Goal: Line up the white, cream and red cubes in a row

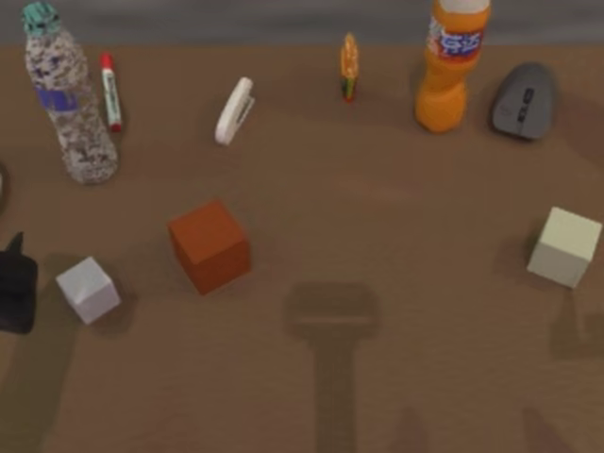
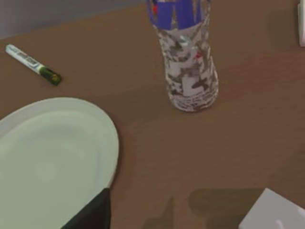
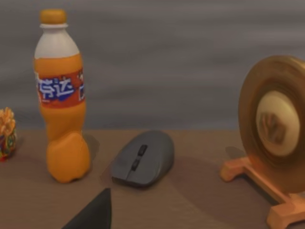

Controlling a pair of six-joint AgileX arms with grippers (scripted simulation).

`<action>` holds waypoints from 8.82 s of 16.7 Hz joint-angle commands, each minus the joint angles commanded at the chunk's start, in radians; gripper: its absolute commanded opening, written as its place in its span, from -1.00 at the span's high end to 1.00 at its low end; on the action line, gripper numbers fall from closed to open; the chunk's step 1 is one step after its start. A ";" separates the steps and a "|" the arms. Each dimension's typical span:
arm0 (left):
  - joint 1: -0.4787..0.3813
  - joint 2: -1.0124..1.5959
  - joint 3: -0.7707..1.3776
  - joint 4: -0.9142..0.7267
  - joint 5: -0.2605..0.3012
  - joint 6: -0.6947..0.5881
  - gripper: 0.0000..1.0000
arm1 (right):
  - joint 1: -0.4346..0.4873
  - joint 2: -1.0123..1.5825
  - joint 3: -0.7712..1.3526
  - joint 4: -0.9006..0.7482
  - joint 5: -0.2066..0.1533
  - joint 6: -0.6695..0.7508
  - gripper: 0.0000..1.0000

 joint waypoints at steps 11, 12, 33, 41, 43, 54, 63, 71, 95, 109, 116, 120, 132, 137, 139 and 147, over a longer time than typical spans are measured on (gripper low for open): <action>-0.071 1.048 0.671 -0.545 -0.003 0.385 -1.00 | 0.000 0.000 0.000 0.000 0.000 0.000 -1.00; -0.076 1.109 0.718 -0.579 -0.003 0.410 -1.00 | 0.000 0.000 0.000 0.000 0.000 0.000 -1.00; -0.089 1.461 0.717 -0.366 0.002 0.496 -1.00 | 0.000 0.000 0.000 0.000 0.000 0.000 -1.00; -0.089 1.471 0.707 -0.349 0.003 0.496 -0.55 | 0.000 0.000 0.000 0.000 0.000 0.000 -1.00; -0.089 1.471 0.707 -0.349 0.003 0.496 -0.25 | 0.000 0.000 0.000 0.000 0.000 0.000 -1.00; -0.089 1.471 0.707 -0.349 0.003 0.496 1.00 | 0.000 0.000 0.000 0.000 0.000 0.000 -1.00; -0.088 1.414 0.744 -0.422 0.020 0.486 1.00 | 0.000 0.000 0.000 0.000 0.000 0.000 -1.00; -0.071 1.308 0.856 -0.641 0.019 0.480 1.00 | 0.000 0.000 0.000 0.000 0.000 0.000 -1.00; -0.866 1.859 1.801 -1.034 0.020 0.441 1.00 | 0.000 0.000 0.000 0.000 0.000 0.000 -1.00; -0.866 1.898 1.594 -0.787 0.020 0.441 1.00 | 0.000 0.000 0.000 0.000 0.000 0.000 -1.00; -0.866 1.898 1.594 -0.787 0.020 0.441 0.10 | 0.000 0.000 0.000 0.000 0.000 0.000 -1.00; -0.866 1.898 1.594 -0.787 0.020 0.441 -0.51 | 0.000 0.000 0.000 0.000 0.000 0.000 -1.00; -0.865 1.898 1.594 -0.787 0.020 0.441 -1.00 | 0.000 0.000 0.000 0.000 0.000 0.000 -1.00; -0.855 1.883 1.697 -0.905 0.020 0.441 -1.00 | 0.000 0.000 0.000 0.000 0.000 0.000 -1.00; -0.849 1.872 1.760 -0.987 0.020 0.441 -1.00 | 0.000 0.000 0.000 0.000 0.000 0.000 -1.00; -0.845 1.855 1.795 -1.027 0.019 0.439 -1.00 | 0.001 0.009 0.009 -0.006 0.000 -0.005 -1.00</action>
